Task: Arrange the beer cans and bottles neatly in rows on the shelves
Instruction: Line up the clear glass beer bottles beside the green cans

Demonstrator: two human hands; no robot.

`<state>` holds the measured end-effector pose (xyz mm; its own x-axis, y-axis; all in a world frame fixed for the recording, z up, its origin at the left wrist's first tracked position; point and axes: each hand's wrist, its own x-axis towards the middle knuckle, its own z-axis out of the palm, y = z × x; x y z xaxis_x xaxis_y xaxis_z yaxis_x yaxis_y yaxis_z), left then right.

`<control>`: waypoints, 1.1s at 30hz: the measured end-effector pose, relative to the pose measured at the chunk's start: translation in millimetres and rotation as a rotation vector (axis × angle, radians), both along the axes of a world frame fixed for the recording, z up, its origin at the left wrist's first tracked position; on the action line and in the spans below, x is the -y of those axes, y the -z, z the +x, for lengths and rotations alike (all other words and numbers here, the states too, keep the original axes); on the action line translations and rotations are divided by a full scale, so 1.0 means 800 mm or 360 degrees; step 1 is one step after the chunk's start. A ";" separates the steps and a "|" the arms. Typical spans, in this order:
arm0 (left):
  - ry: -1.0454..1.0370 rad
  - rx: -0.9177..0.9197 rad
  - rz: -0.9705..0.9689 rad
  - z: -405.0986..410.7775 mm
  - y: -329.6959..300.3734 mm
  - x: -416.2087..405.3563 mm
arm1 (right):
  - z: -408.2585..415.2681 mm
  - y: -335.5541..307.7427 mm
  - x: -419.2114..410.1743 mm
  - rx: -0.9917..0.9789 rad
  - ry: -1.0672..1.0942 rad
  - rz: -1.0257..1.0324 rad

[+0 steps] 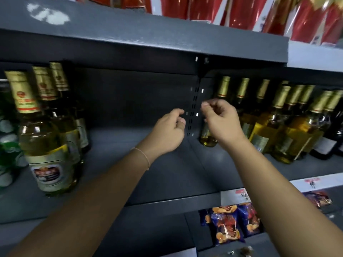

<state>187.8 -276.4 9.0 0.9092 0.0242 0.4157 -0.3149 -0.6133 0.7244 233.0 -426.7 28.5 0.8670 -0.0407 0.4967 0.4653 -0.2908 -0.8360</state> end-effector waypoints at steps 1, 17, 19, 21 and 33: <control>-0.0017 0.0001 0.0027 0.007 0.000 0.008 | 0.013 0.001 0.010 0.0001 0.0027 -0.0004; -0.0279 -0.0148 0.0184 0.075 -0.010 0.038 | 0.205 -0.026 0.071 -0.0262 0.0222 -0.0537; -0.0297 -0.0151 0.0171 0.078 -0.009 0.039 | 0.211 -0.025 0.069 -0.0305 0.0187 -0.0508; -0.0310 -0.0136 0.0167 0.079 -0.006 0.039 | 0.213 -0.023 0.067 -0.0331 0.0170 -0.0430; -0.0346 -0.0148 0.0172 0.060 0.015 0.012 | 0.160 -0.008 0.041 -0.0178 0.0175 -0.0192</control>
